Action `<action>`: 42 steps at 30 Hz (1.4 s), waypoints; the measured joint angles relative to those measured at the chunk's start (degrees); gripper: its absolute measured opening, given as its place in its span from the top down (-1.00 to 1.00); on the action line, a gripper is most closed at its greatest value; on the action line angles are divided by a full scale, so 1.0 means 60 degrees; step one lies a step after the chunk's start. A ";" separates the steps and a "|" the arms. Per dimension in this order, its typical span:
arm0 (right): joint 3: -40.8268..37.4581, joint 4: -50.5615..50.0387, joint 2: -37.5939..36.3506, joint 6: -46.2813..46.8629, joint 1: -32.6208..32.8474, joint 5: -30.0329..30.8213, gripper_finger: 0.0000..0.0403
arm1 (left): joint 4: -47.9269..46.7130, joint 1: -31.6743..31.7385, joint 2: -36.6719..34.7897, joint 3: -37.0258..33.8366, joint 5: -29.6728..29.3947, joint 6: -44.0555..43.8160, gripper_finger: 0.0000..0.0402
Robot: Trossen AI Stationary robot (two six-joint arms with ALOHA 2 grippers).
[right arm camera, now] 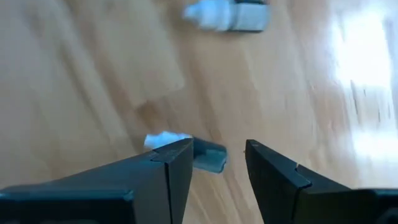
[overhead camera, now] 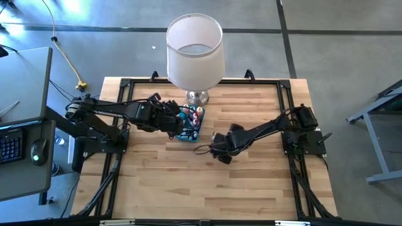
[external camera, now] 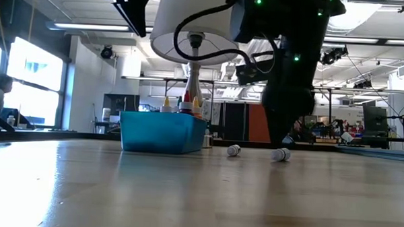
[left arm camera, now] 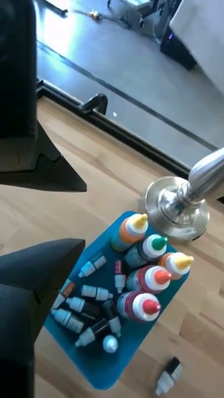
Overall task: Pick & Place food coloring
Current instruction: Put the small red food coloring bottle into the blue bin
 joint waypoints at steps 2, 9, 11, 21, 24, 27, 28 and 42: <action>0.0001 -0.0090 -0.0004 -0.1182 -0.0014 -0.0174 0.29 | 0.0000 0.0000 0.0000 0.0000 0.0144 -0.0024 0.36; -0.0014 -0.0445 -0.0218 -0.3996 -0.0288 -0.0490 0.29 | 0.0011 0.0000 0.0000 0.0000 0.0406 -0.0220 0.36; -0.0015 -0.0408 -0.0510 -0.4371 -0.0393 -0.0480 0.29 | 0.0008 0.0000 0.0000 0.0000 0.0433 -0.0251 0.36; -0.1530 0.1942 -0.2171 -0.8702 -0.0688 -0.2665 0.29 | 0.0011 0.0000 0.0000 0.0000 0.0444 -0.0259 0.36; -0.2416 0.3661 -0.2266 -0.9932 -0.0828 -0.3229 0.29 | 0.0015 0.0000 0.0000 0.0000 0.0444 -0.0259 0.36; -0.3012 0.4685 -0.2262 -1.0790 -0.1001 -0.3292 0.29 | 0.0051 0.0000 0.0000 0.0000 0.0459 -0.0262 0.36; -0.3156 0.4851 -0.2262 -1.1010 -0.1077 -0.3391 0.29 | 0.0051 0.0000 0.0000 0.0000 0.0484 -0.0266 0.36; -0.3650 0.4695 -0.2164 -1.2366 -0.2064 -0.4759 0.34 | 0.0080 0.0004 0.0000 0.0000 0.0648 -0.0532 0.36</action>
